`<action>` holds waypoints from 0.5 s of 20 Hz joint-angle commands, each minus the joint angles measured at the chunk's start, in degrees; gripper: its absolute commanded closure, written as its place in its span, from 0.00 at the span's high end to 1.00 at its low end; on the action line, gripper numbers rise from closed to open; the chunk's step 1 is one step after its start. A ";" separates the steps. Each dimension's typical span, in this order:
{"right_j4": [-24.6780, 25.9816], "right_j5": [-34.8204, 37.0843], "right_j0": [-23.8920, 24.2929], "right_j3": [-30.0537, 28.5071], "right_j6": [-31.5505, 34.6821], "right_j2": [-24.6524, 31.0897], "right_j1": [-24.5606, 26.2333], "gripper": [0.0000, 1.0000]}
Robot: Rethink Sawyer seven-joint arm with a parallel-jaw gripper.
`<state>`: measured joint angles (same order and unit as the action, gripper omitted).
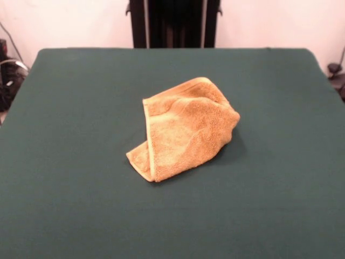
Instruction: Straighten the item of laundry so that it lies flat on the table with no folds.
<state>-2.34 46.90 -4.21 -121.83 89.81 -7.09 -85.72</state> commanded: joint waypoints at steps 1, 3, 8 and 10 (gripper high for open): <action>2.43 6.38 -2.09 -3.83 15.58 -2.30 -0.20 1.00; 2.64 7.37 -2.13 -3.60 15.22 -2.88 -0.60 1.00; 1.81 8.70 -1.98 -2.99 15.13 -2.79 -0.75 1.00; 2.53 10.89 -2.39 -1.52 15.94 -2.59 -0.86 1.00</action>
<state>-1.82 49.50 -5.08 -120.25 89.81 -7.45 -86.47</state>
